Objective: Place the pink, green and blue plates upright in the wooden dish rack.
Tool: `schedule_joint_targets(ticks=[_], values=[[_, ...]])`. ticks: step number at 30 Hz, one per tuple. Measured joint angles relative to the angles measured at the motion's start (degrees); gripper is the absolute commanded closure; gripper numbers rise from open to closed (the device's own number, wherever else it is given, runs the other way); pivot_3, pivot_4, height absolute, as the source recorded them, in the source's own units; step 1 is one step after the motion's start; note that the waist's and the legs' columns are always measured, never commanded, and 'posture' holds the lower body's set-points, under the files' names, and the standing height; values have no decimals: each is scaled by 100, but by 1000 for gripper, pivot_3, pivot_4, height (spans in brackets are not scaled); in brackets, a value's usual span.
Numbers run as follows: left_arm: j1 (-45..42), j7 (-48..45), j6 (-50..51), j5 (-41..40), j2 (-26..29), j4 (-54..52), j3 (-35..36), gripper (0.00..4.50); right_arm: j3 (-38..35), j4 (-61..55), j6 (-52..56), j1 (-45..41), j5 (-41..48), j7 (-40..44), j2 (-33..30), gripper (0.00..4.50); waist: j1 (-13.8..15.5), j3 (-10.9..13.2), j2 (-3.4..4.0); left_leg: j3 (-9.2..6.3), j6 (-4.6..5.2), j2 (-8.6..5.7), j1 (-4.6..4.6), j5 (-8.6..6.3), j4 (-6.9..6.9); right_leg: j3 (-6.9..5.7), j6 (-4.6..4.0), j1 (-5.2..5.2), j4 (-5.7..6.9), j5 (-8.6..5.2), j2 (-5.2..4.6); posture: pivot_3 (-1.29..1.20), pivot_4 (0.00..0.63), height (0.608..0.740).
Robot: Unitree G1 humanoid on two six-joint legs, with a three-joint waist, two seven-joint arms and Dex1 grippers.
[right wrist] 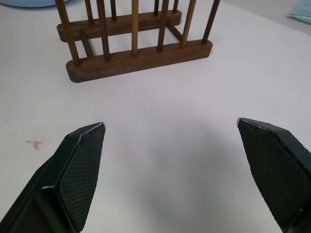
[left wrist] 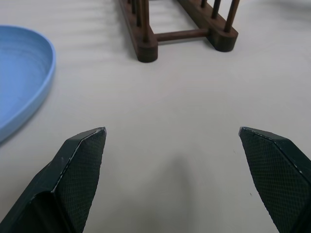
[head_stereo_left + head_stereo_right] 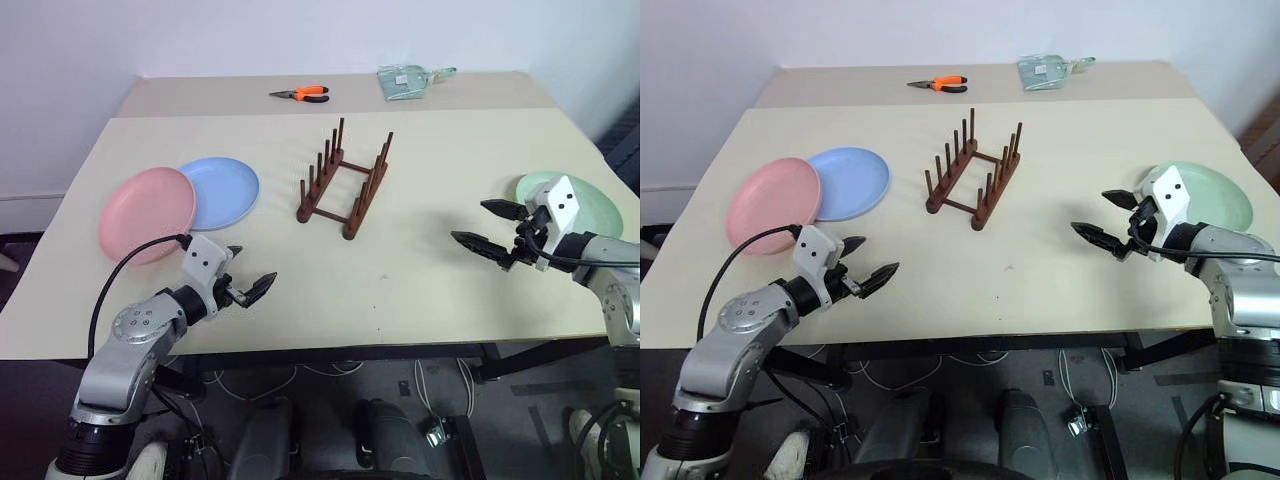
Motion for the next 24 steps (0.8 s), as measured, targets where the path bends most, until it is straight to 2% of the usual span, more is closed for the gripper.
schedule_joint_targets(ticks=[16, 21, 24], values=[[187, 121, -83, 69, -156, -70, -100, 0, 309, -36, 4, -96, -9, -39, 72, 53, 2, 0, 0, -2, -1, 0, -1, 0, 0, 1, -14, -1, -1, -8, -4, 0, 150, 740], [79, 89, -70, 111, -335, -83, -551, 0, 396, -581, 299, 244, 98, -27, 197, 53, 11, 0, 0, -3, -1, 0, -1, -1, -1, 1, -14, -1, 0, -8, -6, 0, 150, 740], [-270, 245, -73, 386, -641, 154, -1007, 0, 535, -1171, 671, 625, 231, 6, 202, 53, 36, -1, 1, -4, -1, -1, -2, -1, 1, 1, -14, 0, -2, -8, -9, 0, 150, 740]])
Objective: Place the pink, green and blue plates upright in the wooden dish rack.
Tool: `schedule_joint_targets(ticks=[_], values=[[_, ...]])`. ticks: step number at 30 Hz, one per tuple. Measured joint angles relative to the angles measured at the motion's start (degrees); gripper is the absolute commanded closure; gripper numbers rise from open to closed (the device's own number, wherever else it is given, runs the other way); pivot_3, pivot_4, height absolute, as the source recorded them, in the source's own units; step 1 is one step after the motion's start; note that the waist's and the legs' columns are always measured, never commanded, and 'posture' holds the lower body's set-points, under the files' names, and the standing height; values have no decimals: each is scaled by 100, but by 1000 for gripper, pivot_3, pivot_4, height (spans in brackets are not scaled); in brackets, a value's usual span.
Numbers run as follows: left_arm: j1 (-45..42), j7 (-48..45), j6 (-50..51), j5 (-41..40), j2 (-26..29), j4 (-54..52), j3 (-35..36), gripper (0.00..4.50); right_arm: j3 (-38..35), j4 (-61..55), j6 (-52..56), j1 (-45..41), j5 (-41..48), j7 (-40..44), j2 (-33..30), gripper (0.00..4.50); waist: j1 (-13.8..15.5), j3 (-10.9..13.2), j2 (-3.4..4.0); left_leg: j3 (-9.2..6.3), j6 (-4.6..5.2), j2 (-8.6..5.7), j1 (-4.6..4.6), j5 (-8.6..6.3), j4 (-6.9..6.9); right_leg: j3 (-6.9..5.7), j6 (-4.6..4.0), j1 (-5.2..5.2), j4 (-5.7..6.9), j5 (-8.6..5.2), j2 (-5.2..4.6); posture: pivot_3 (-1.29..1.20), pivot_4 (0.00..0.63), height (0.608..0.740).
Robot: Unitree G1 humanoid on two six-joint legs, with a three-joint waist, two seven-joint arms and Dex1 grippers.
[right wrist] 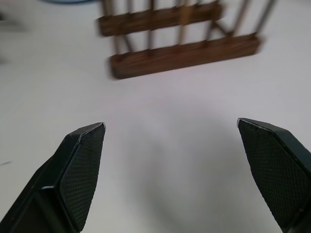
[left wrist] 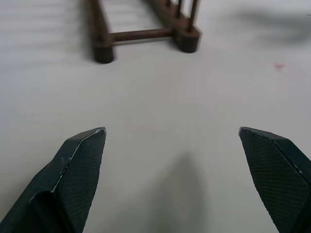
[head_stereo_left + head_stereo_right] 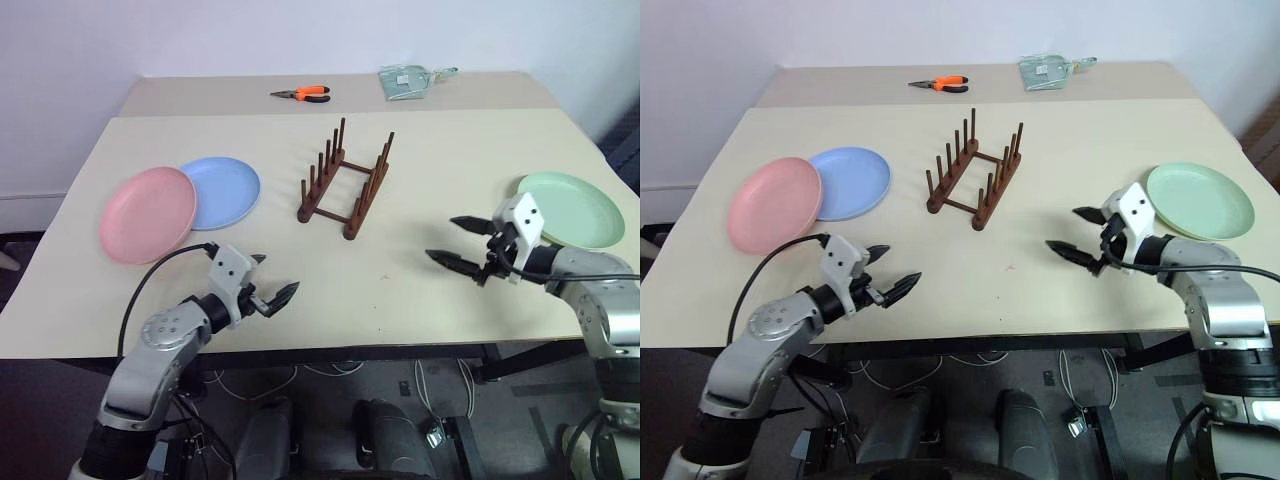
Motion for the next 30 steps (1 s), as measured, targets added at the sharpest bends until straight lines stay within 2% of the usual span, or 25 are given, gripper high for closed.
schedule_joint_targets(ticks=[2, 7, 10, 17, 20, 26, 30], values=[[-343, 241, 9, 297, -353, 333, -402, 0, 69, -453, 168, 262, 49, -61, 9, 53, 5, 0, 0, 0, 1, -2, -2, 0, 1, 0, 2, 0, 0, 1, -1, 0, 150, 740], [-1563, 1173, 96, 1044, -1658, 1895, -1088, 0, 42, -1445, 381, 654, 111, -463, 122, 53, 104, 1, -6, 0, 2, -3, -4, 0, 6, -2, 20, -1, 1, 11, 11, 0, 150, 740], [-2220, 1669, -51, 1312, -2168, 2907, -1075, 0, 61, -1709, 532, 763, 154, -638, 191, 53, 121, 2, -11, -2, 3, -3, -5, 1, 8, -6, 22, -1, 3, 11, 20, 0, 150, 740], [-3317, 2029, -736, 1436, -2844, 4791, -778, 0, 143, -1927, 878, 516, 274, -850, 204, 53, 126, 4, -17, -2, 4, -2, -5, 1, 11, -11, 24, 1, 2, 11, 34, 0, 150, 740], [-3472, 2036, -1012, 1438, -2968, 5169, -677, 820, 147, -1926, 926, 426, 276, -861, 200, 0, 125, 4, -17, -2, 4, -3, -5, 1, 11, -12, 24, 1, 2, 10, 33, 0, 150, 740], [-3444, 1962, -1314, 1491, -3005, 5281, -599, 3657, 147, -1917, 888, 442, 267, -826, 153, 0, 130, 3, -17, -4, 4, -2, -5, 1, 11, -13, 25, 1, 4, 11, 32, 0, 150, 740], [-3446, 1671, -1405, 1544, -2893, 5275, -594, 3716, 93, -1875, 748, 625, 249, -736, 25, 0, 119, 3, -17, -4, 4, -2, -5, 1, 11, -13, 25, 1, 3, 11, 33, 0, 150, 740]])
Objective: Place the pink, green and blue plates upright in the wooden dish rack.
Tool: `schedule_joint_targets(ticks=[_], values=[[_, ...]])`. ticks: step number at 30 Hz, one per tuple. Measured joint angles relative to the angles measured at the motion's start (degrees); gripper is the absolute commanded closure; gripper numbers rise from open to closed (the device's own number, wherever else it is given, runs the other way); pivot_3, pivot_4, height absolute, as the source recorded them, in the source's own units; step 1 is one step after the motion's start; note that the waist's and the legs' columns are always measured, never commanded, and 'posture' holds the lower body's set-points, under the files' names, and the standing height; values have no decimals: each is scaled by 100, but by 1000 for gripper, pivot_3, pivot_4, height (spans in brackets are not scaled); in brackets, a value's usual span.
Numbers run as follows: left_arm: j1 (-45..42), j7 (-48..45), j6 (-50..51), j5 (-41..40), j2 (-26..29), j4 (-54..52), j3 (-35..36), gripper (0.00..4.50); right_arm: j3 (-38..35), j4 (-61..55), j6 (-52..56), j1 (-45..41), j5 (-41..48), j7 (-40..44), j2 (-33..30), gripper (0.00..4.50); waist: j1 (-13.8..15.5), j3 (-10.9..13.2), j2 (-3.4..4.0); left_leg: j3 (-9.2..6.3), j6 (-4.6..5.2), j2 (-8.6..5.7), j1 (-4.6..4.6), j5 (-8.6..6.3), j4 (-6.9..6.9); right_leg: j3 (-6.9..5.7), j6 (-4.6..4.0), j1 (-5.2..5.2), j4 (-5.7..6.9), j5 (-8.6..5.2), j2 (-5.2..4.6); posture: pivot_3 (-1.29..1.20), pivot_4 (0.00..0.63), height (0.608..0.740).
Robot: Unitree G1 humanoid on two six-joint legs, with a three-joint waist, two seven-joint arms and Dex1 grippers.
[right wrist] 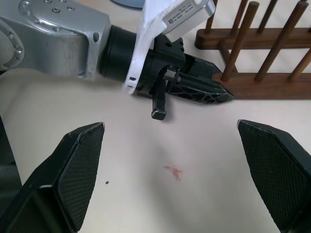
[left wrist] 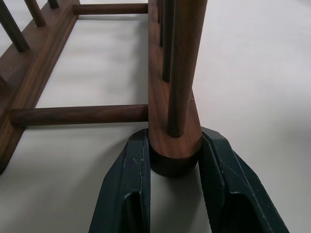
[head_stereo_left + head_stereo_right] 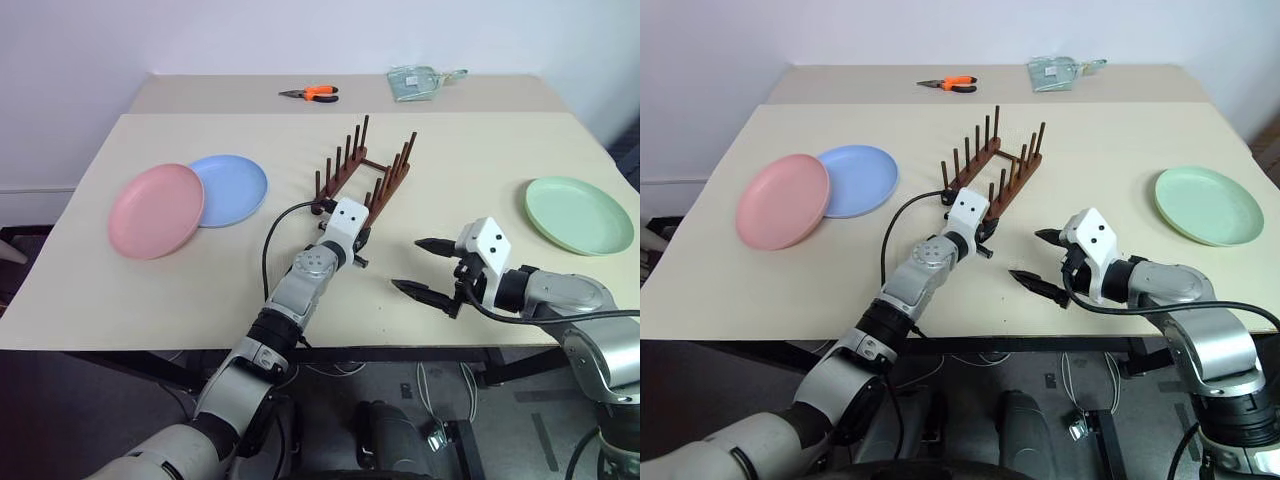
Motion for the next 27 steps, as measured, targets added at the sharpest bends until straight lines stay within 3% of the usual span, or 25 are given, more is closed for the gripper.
schedule_joint_targets(ticks=[5, 8, 12, 19, 20, 22, 23, 24, 27], values=[[116, -1411, -426, -61, 568, -131, -228, 3716, -293, 140, -149, 233, -32, 192, -237, 0, 4, 0, 0, 0, 0, 1, -1, 0, 0, -1, -1, -1, -1, 0, 1, 0, 150, 740], [166, -2804, -958, -140, 1083, -193, -587, 3716, -392, 166, -239, 451, -29, 366, -371, 0, -6, 0, 1, 0, -1, 2, -4, 0, -1, -1, -5, -4, -3, -2, 0, 0, 150, 740], [-143, -3994, -1267, -328, 1341, 224, -642, 3716, -420, 188, -348, 581, -35, 452, -373, 0, -2, 0, 0, -1, -1, 3, -7, 0, 4, -1, -7, -6, -2, -3, 0, 0, 150, 740], [-672, -4592, -1509, -468, 1476, 932, -357, 359, -422, 188, -473, 700, -94, 414, -362, 0, -5, 1, 0, 0, 3, 2, -9, -2, 4, -2, 0, -6, -2, 0, 3, 0, 150, 740], [-671, -4555, -1504, -445, 1493, 950, -353, 23, -422, 188, -476, 703, -98, 399, -362, 0, -7, 1, 0, 0, 3, 2, -9, -1, 5, -2, 0, -6, -1, 0, 3, 0, 150, 740], [-632, -4423, -1413, -349, 1586, 887, -353, 23, -422, 204, -475, 709, -107, 366, -363, 0, -10, 1, -1, -1, 3, 3, -9, -1, 5, -2, 1, -6, -1, 0, 5, 0, 150, 740], [-576, -4388, -1299, -341, 1693, 802, -350, 0, -427, 224, -475, 714, -125, 351, -365, 547, -12, 1, -1, -1, 3, 3, -9, -1, 5, -2, 1, -6, 1, 0, 5, 0, 150, 740], [-424, -4392, -1110, -344, 1844, 538, -335, 0, -426, 277, -490, 716, -195, 335, -377, 805, -30, 1, 0, 0, 3, 5, -8, -2, 4, 0, 1, -7, 0, 0, 7, 0, 150, 740], [261, -4639, -481, -489, 2425, -650, -262, 899, -411, 694, -587, 708, -542, 182, -461, 2362, -86, 0, 0, -1, 2, 10, -6, -1, 3, 6, 1, -6, 4, -1, 7, 0, 150, 740]])
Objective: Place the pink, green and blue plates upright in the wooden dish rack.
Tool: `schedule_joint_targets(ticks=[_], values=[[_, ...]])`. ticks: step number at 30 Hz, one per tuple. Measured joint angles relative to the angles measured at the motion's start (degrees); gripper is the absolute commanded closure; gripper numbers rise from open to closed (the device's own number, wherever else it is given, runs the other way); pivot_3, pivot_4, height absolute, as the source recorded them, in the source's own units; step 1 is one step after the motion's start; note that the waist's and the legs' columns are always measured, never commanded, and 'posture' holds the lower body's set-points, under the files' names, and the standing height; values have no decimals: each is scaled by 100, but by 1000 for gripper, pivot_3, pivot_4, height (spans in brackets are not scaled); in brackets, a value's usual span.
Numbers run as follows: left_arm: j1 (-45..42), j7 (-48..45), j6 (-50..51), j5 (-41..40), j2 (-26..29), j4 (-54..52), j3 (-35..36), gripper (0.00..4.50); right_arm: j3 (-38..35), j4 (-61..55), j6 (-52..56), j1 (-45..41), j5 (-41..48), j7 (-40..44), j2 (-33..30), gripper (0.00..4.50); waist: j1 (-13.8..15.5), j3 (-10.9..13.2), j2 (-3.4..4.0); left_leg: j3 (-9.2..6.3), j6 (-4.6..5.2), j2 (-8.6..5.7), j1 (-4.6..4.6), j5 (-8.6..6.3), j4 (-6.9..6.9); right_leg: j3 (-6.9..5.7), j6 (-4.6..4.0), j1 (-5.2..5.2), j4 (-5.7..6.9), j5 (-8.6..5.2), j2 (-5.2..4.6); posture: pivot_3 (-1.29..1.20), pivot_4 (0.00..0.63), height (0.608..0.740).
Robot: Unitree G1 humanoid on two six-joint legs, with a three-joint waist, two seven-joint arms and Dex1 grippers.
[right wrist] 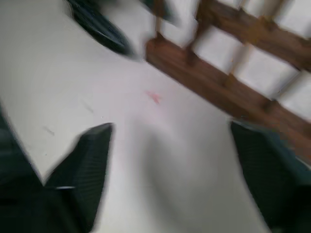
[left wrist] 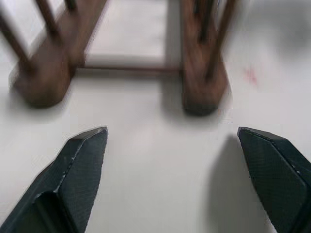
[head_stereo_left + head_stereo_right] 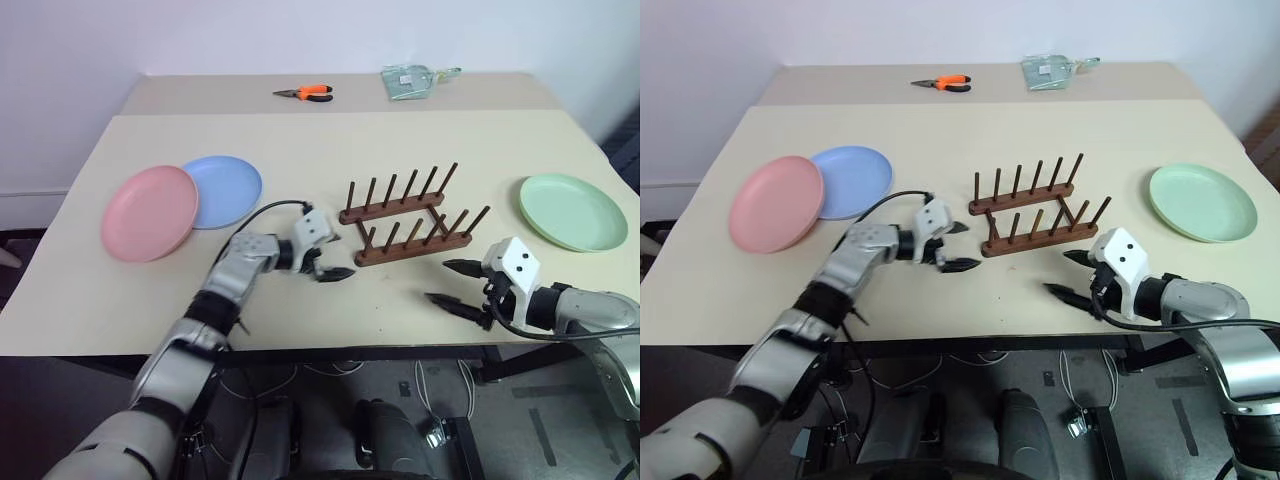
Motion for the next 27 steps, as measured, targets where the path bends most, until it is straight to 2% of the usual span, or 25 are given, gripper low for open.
schedule_joint_targets(ticks=[3, 4, 6, 10, 15, 21, 27], values=[[683, -131, 740, -155, 358, -1294, 35, 2314, 129, 467, -170, -106, -346, -125, -3, 3898, -46, -2, 3, -1, -1, 0, 1, 0, 0, 2, -1, 3, 1, 0, -4, 0, 150, 740], [800, -103, 915, -156, 361, -1560, -10, 2332, 181, 574, -215, -130, -433, -155, -1, 4421, -31, -2, 4, -1, -1, -4, 1, 0, 0, 2, -1, 4, 1, -1, -7, 0, 150, 740], [943, 166, 1222, -30, 242, -2034, -220, 2332, 376, 784, -327, -287, -672, -235, 11, 4472, -15, -2, 4, -1, -1, -6, 1, 0, 7, 2, -1, 8, 0, -1, -6, 0, 150, 740], [935, 1141, 1826, 375, -613, -2415, -716, 2332, 770, 1359, -523, -808, -1165, -479, 110, 4472, 65, -1, 3, 0, 6, -6, -5, -4, 26, 2, -1, 9, 3, -1, 1, 0, 150, 740], [575, 2427, 2123, 822, -1143, -1915, -733, 2332, 1087, 2051, -787, -1469, -1603, -802, 380, 4472, 58, -1, 2, 1, 6, -3, 0, -3, 36, 0, 4, 12, 9, 1, 10, 0, 150, 740], [5, 3352, 1670, 1008, -1333, -868, -488, 2332, 1344, 3052, -1175, -2272, -2104, -1254, 767, 4472, 42, -2, 3, 3, 6, 0, 3, -3, 41, 0, 7, 15, 11, 3, 10, 0, 150, 740], [-427, 3574, 1181, 1011, -1344, 0, -285, 2332, 1449, 4019, -1701, -2854, -2445, -1581, 998, 4472, 6, -3, 3, 7, 5, -1, 2, -3, 41, 0, 15, 16, 10, 8, 8, 0, 150, 740]])
